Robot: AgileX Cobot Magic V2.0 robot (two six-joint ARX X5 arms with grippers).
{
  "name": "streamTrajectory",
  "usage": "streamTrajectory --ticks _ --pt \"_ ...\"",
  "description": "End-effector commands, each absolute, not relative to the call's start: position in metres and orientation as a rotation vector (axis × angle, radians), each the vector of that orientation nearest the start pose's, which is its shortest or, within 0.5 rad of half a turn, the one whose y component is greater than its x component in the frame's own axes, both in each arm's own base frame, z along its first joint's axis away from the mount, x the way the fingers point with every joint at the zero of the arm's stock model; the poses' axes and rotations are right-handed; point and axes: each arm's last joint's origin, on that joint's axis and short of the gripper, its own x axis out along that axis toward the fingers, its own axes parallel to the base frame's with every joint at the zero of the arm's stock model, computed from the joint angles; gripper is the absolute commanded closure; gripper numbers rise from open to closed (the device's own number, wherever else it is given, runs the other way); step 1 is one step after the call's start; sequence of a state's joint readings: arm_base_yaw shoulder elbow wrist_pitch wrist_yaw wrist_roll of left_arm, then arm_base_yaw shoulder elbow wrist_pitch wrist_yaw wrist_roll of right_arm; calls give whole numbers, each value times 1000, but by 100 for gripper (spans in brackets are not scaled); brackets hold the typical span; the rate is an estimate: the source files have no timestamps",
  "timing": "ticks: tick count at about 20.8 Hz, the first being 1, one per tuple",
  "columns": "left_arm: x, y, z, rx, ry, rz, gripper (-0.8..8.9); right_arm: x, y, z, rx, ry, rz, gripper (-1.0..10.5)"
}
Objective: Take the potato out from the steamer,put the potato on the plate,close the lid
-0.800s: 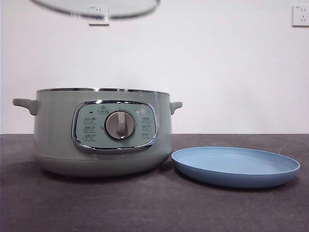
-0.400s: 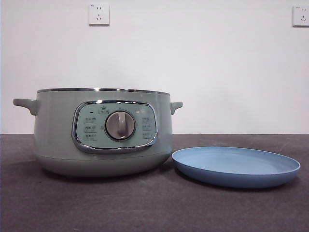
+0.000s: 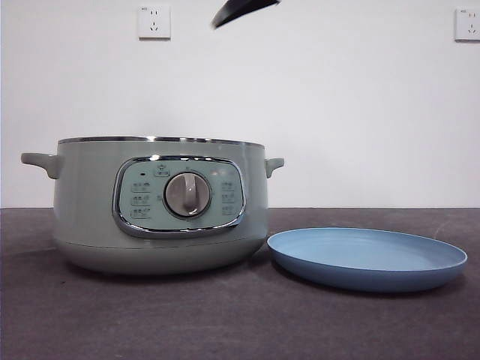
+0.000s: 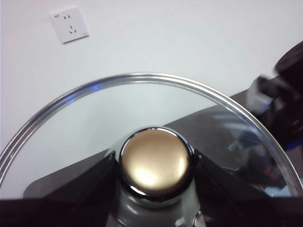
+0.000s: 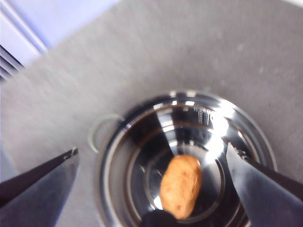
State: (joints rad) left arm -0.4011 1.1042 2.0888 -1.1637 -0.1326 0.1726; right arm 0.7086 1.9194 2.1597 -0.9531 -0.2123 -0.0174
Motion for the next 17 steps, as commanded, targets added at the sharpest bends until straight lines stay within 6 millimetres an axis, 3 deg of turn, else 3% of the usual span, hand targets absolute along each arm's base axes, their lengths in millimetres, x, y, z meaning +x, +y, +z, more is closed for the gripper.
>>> streamTrajectory --ticks 1,7,17 --pt "70 -25 567 211 77 -269 822 316 292 381 -276 774 863 322" --pt "76 -28 564 221 115 -277 822 342 321 317 -351 936 825 322" --pt "85 -32 560 233 167 -291 822 359 337 250 -422 1096 781 322"
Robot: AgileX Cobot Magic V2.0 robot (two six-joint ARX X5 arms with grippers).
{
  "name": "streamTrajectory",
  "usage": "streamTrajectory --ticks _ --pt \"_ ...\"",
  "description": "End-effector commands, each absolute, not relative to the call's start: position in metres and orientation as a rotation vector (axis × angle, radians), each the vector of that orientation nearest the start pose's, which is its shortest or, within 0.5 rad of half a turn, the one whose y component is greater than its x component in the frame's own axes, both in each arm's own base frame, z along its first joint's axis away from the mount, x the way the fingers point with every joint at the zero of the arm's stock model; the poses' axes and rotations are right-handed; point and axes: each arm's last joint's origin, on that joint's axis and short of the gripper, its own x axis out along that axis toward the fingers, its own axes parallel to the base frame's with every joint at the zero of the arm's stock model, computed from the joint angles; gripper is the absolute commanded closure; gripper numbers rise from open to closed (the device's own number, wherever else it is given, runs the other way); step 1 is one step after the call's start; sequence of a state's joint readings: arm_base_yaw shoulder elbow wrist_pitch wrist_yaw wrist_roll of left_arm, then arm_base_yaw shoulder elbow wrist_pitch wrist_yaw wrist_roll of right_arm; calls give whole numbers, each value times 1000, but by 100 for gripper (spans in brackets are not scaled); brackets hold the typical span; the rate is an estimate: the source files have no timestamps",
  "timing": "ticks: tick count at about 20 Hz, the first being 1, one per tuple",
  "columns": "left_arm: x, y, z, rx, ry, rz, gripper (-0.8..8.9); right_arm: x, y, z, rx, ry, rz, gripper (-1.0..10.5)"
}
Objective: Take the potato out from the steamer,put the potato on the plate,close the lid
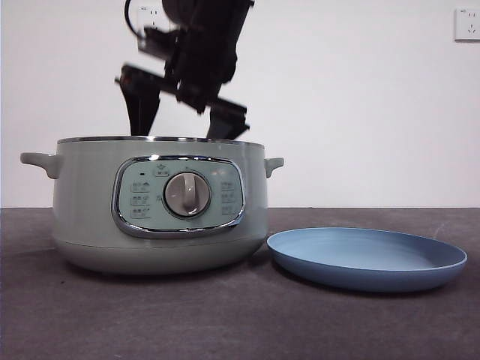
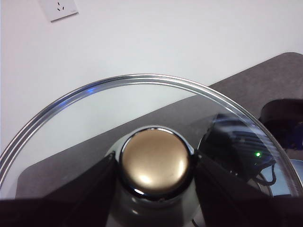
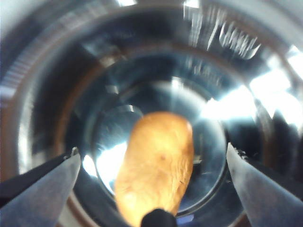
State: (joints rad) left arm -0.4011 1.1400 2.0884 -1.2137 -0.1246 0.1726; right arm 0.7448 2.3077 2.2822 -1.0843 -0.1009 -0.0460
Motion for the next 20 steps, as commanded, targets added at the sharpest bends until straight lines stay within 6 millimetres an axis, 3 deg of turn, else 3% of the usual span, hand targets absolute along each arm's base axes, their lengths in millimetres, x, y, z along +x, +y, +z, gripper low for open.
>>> streamTrajectory --ticks 1,2,3,4,6,10,12,15,18,20 --pt "86 -32 559 234 172 -292 822 361 338 242 -429 1113 780 322" --pt "86 -33 559 235 177 -292 822 362 340 235 -433 1126 777 332" --pt "86 -33 558 236 182 -292 822 363 340 233 -436 1133 775 411" --pt "87 -33 558 238 188 -293 822 363 340 232 -436 1132 775 545" --pt "88 -34 557 241 197 -293 822 361 342 232 -443 1129 782 932" --pt "96 -37 555 246 215 -295 822 358 337 246 -468 1132 746 957" --pt "103 -40 554 250 230 -296 822 350 330 278 -454 1072 745 957" --pt "114 -44 553 254 244 -297 822 331 301 350 -407 912 753 957" --pt "123 -48 552 255 248 -298 822 303 250 422 -337 767 718 957" --pt "128 -51 552 253 242 -302 822 289 210 452 -301 734 664 957"
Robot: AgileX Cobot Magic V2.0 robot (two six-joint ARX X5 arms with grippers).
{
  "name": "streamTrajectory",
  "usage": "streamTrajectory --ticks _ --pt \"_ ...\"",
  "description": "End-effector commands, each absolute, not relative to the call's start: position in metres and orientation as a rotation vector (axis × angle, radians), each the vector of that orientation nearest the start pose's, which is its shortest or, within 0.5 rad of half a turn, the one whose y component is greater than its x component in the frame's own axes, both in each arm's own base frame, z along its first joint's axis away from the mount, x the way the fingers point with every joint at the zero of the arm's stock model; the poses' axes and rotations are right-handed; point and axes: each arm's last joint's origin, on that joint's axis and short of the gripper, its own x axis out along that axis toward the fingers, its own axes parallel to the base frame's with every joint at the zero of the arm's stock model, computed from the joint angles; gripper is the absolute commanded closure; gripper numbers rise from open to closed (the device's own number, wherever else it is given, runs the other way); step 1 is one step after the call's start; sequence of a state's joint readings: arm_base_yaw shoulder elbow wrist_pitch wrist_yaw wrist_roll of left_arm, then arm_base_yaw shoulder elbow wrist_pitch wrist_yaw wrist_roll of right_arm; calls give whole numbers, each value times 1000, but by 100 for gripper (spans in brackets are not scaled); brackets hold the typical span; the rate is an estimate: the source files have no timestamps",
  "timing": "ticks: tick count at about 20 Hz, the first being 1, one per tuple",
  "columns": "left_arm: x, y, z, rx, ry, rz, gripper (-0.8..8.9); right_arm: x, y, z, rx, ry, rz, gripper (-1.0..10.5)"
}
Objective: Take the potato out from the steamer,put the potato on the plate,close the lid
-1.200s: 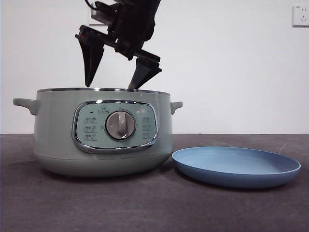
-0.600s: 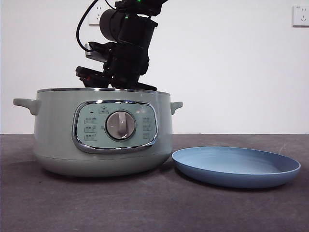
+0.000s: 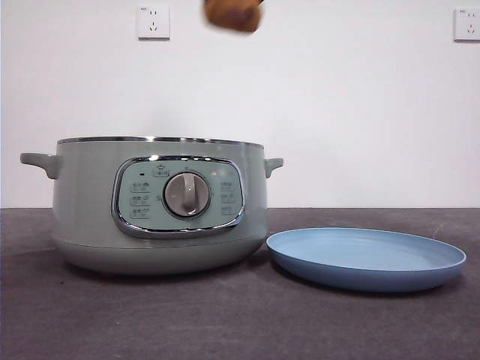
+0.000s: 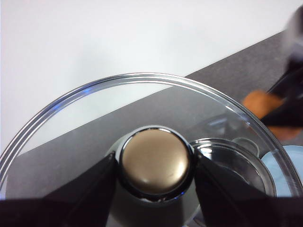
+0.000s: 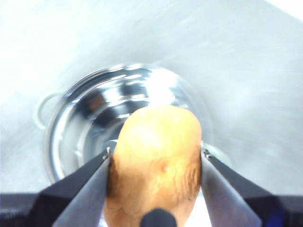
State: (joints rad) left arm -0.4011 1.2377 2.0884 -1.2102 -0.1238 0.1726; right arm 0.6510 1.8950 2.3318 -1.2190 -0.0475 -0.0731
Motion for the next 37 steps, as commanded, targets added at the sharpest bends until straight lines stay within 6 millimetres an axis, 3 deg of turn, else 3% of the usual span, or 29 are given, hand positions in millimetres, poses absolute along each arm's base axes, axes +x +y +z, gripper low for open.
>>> streamTrajectory --ticks 1,4,6,9,13,18,22,27,31,36,37 --pt "132 -52 552 252 240 -303 822 285 195 459 -292 742 637 957" --pt "142 -58 551 242 242 -356 822 282 154 467 -259 802 539 957" --pt "151 -64 549 234 249 -403 821 291 129 470 -173 813 442 957" --pt "167 -71 544 237 277 -417 822 303 106 464 -97 850 353 957" --pt "189 -81 535 240 329 -459 822 315 107 430 -109 986 332 957" --pt "214 -92 524 246 366 -466 822 329 122 346 -158 1215 336 957" --pt "224 -96 519 250 390 -467 822 332 131 275 -156 1273 371 957" --pt "225 -96 519 251 391 -467 822 325 135 214 -131 1270 387 957" --pt "224 -96 519 252 391 -468 822 316 132 186 -134 1295 381 957" --pt "224 -96 518 254 397 -468 822 315 132 184 -134 1294 382 930" --pt "224 -96 518 254 399 -468 822 315 132 184 -134 1294 381 854"
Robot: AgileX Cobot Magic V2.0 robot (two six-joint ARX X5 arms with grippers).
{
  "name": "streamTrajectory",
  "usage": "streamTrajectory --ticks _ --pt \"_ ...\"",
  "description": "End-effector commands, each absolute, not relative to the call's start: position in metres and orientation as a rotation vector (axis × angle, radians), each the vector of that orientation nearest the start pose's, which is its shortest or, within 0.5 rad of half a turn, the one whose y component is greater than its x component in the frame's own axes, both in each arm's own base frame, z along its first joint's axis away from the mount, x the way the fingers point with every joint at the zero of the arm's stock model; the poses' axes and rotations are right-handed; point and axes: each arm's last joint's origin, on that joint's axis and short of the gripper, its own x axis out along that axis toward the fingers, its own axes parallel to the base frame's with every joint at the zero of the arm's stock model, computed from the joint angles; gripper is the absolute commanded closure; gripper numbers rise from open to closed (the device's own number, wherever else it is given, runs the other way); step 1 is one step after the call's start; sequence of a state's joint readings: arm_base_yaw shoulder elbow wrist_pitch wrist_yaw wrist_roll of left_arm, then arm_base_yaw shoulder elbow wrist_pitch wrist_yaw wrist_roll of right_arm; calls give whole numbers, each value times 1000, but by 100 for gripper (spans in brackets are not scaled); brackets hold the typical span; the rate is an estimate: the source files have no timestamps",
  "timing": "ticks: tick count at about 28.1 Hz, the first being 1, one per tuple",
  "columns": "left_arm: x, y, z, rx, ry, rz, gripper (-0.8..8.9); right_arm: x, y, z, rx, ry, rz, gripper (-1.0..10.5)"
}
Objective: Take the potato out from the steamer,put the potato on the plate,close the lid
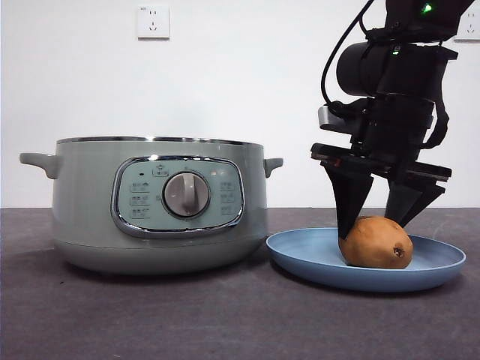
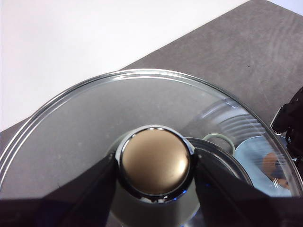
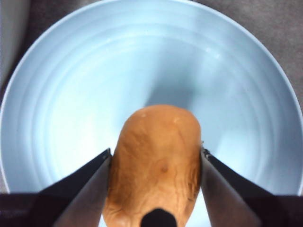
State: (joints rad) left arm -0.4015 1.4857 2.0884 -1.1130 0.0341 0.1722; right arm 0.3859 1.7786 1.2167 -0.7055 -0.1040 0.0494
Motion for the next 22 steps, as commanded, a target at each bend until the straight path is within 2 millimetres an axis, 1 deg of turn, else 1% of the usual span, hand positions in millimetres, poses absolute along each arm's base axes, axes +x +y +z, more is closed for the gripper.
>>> streamTrajectory --ticks 1,2,3,4,7,9,11,12,14,19,22 --pt "224 -96 518 254 399 -468 822 315 132 184 -134 1294 381 717" --pt "224 -96 518 254 398 -468 822 315 132 185 -134 1295 382 568" --pt "224 -96 518 253 398 -468 822 315 131 186 -134 1297 381 445" --pt "224 -96 518 254 398 -468 822 315 131 187 -135 1300 381 389" --pt "224 -96 518 253 397 -468 822 315 131 202 -135 1305 380 382" --pt "224 -96 518 253 396 -468 822 313 130 224 -130 1270 384 382" --pt "225 -96 519 252 390 -468 822 306 127 255 -117 1193 395 383" --pt "225 -96 519 252 388 -468 822 300 125 272 -110 1144 402 383" --pt "225 -97 519 249 380 -475 822 282 118 306 -92 1029 416 383" --pt "228 -98 520 233 358 -506 822 242 102 355 -45 858 425 383" --pt "233 -99 516 211 349 -506 822 218 92 377 -30 765 435 384"
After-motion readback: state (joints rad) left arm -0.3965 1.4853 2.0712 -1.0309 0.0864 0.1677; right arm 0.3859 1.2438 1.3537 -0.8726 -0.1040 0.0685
